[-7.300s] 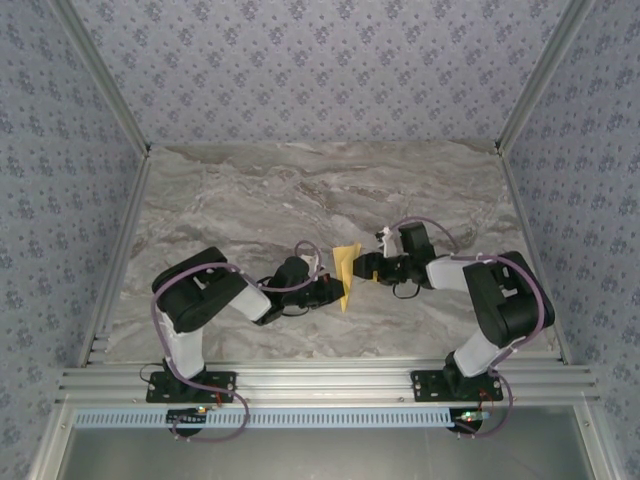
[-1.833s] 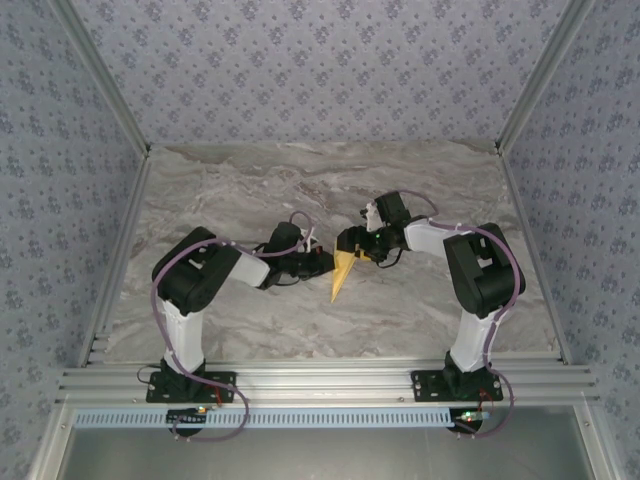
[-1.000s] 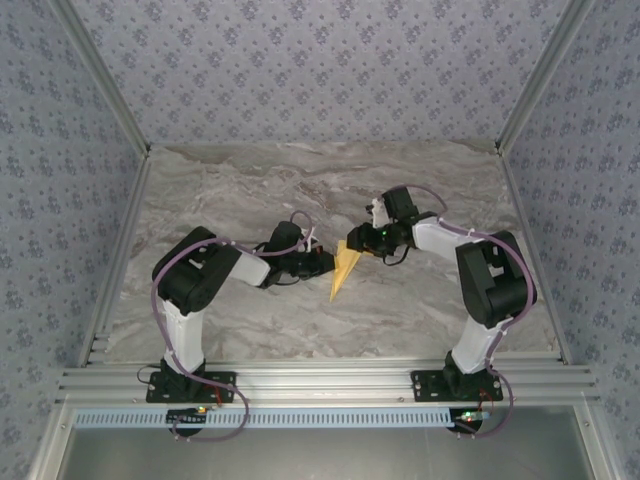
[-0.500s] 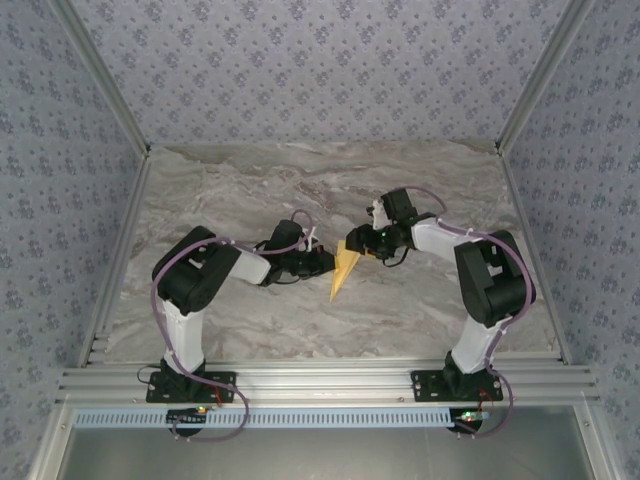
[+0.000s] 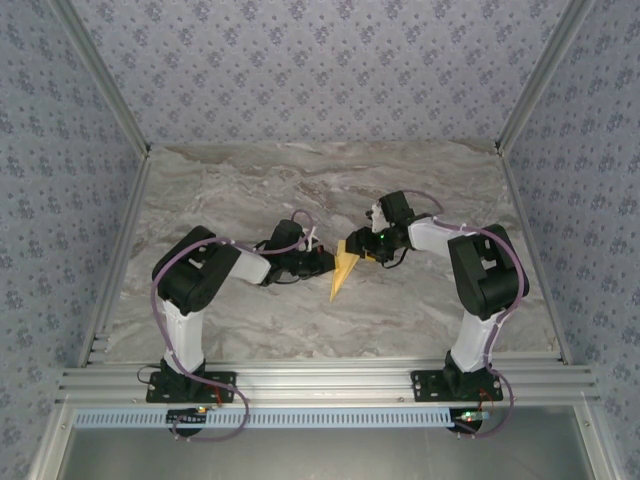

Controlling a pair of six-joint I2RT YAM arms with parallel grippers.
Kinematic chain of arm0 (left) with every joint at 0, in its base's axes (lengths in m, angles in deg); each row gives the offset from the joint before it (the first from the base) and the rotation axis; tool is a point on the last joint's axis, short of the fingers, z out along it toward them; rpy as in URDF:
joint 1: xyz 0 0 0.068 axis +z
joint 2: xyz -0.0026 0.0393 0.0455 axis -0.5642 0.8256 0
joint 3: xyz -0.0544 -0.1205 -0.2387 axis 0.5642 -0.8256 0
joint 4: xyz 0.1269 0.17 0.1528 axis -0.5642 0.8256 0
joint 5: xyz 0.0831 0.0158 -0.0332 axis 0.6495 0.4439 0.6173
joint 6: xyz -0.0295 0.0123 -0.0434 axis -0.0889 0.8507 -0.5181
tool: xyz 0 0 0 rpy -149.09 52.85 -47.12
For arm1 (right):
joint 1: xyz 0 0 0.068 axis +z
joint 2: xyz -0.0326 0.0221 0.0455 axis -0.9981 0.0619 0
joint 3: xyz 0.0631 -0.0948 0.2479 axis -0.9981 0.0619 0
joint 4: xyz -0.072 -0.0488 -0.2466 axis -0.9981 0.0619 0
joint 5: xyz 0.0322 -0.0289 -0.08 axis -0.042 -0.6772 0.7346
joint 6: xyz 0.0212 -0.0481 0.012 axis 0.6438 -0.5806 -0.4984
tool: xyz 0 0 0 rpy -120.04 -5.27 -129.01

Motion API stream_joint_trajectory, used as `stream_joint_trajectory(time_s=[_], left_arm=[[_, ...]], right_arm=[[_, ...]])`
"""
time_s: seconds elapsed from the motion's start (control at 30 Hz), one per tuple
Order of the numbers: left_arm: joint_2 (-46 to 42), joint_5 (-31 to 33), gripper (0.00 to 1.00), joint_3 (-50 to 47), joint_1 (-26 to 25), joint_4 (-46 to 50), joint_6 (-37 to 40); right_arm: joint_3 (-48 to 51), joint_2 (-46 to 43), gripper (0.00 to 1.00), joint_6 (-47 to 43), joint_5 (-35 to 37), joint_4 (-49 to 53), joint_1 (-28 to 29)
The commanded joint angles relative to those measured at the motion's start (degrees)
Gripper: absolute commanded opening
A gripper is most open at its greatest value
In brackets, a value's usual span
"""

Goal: Fold a paper plane with a square sheet of paper (fold left side to right side)
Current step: Fold the wing for the fifth time at the center of the table.

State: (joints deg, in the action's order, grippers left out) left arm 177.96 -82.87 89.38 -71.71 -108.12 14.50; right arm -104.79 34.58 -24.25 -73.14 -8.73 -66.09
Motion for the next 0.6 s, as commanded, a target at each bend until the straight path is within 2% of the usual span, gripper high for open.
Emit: stream_joint_trajectory(time_s=[0.0,0.57], left_arm=[[1.2,2.0,0.0,1.6,-0.1,2.1,2.0],[1.3,2.0,0.0,1.5,-0.1,2.1,2.0]], right_arm=[[-1.7,0.9,0.58,0.1,-0.3,0.3,-0.4],[-1.4,0.1,0.58,0.2,-0.7,-1.1,-0.4]])
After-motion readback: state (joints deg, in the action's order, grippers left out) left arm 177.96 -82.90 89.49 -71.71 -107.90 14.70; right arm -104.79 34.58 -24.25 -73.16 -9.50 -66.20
